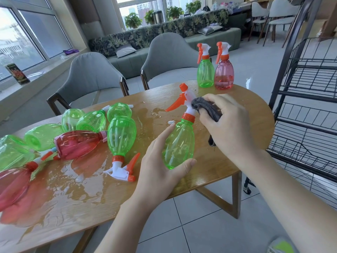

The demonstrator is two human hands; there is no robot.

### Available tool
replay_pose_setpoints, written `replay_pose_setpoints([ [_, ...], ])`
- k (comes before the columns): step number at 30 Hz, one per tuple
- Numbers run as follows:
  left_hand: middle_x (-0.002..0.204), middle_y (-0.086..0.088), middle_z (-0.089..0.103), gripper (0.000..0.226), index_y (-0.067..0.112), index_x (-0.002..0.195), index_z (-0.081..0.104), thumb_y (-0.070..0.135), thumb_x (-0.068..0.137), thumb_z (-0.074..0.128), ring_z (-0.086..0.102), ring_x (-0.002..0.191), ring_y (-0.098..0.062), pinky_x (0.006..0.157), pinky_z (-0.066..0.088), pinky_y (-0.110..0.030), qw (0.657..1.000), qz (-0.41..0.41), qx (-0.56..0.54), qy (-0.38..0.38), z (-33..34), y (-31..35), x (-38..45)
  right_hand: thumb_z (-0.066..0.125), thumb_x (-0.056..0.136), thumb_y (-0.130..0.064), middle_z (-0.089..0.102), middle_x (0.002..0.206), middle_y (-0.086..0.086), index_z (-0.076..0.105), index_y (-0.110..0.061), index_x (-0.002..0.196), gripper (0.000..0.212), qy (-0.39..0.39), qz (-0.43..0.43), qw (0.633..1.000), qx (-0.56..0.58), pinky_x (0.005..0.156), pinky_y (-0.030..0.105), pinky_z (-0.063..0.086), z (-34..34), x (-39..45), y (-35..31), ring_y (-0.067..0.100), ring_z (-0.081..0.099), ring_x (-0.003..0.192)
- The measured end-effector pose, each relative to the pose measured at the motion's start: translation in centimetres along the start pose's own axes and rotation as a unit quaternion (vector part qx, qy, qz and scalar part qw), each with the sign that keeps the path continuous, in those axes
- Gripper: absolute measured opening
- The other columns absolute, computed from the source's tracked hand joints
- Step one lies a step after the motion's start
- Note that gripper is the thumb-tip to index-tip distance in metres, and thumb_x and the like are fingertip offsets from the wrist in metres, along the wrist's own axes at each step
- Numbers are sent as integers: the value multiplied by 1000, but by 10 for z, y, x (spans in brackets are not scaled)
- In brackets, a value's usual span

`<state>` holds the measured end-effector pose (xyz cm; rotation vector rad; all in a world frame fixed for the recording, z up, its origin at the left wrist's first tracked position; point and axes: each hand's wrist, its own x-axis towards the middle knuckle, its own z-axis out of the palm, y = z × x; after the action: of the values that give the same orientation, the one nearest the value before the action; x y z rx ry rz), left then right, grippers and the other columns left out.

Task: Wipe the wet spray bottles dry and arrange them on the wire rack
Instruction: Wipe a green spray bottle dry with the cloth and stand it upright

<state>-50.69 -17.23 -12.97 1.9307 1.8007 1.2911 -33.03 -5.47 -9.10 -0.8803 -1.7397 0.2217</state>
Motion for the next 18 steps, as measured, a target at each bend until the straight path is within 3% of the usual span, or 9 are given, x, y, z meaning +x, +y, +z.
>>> replay_pose_setpoints([
  [3, 152, 40, 45, 87, 71, 147, 32, 51, 84, 88, 42, 143, 11, 107, 30, -1, 1000, 2, -4, 5, 0, 2, 0, 73, 91, -8, 67, 105, 0, 74, -10, 113, 22, -44, -26, 998, 40, 78, 11, 46, 2, -4, -7, 8, 60, 86],
  [6, 153, 42, 43, 85, 71, 146, 32, 53, 83, 86, 40, 144, 12, 107, 28, 1, 1000, 1, -13, 7, 0, 4, 0, 74, 90, -7, 68, 107, -1, 75, -12, 113, 24, -69, -31, 995, 67, 81, 12, 47, -1, -1, -8, 8, 62, 90],
  [9, 149, 46, 44, 84, 69, 147, 35, 54, 82, 85, 39, 143, 15, 104, 28, 3, 1000, -6, -26, 10, 0, 7, -1, 74, 90, -8, 66, 103, -2, 75, -11, 112, 22, -38, -13, 998, 50, 77, 10, 44, 0, -1, -3, 7, 59, 86],
  [13, 142, 54, 44, 83, 63, 147, 38, 45, 82, 87, 38, 139, 23, 101, 28, 5, 999, -17, -39, 4, 0, 10, -2, 72, 91, -10, 64, 103, 0, 73, -11, 113, 22, -20, 53, 998, 6, 77, 17, 47, -3, 0, 17, 12, 59, 85],
  [16, 145, 52, 44, 82, 64, 148, 39, 48, 82, 86, 37, 140, 22, 102, 30, 4, 999, -24, -39, 0, 3, 11, 0, 71, 92, -11, 64, 101, 0, 74, -13, 112, 20, -25, 91, 995, -20, 75, 14, 45, -11, -2, 37, 14, 59, 84],
  [18, 144, 50, 45, 82, 68, 147, 36, 56, 82, 85, 37, 143, 15, 107, 33, -7, 998, -43, -53, -4, 9, 13, 6, 71, 91, -13, 65, 99, 0, 74, -15, 110, 19, -16, 116, 993, -27, 73, 6, 39, -17, -3, 48, 13, 58, 83],
])
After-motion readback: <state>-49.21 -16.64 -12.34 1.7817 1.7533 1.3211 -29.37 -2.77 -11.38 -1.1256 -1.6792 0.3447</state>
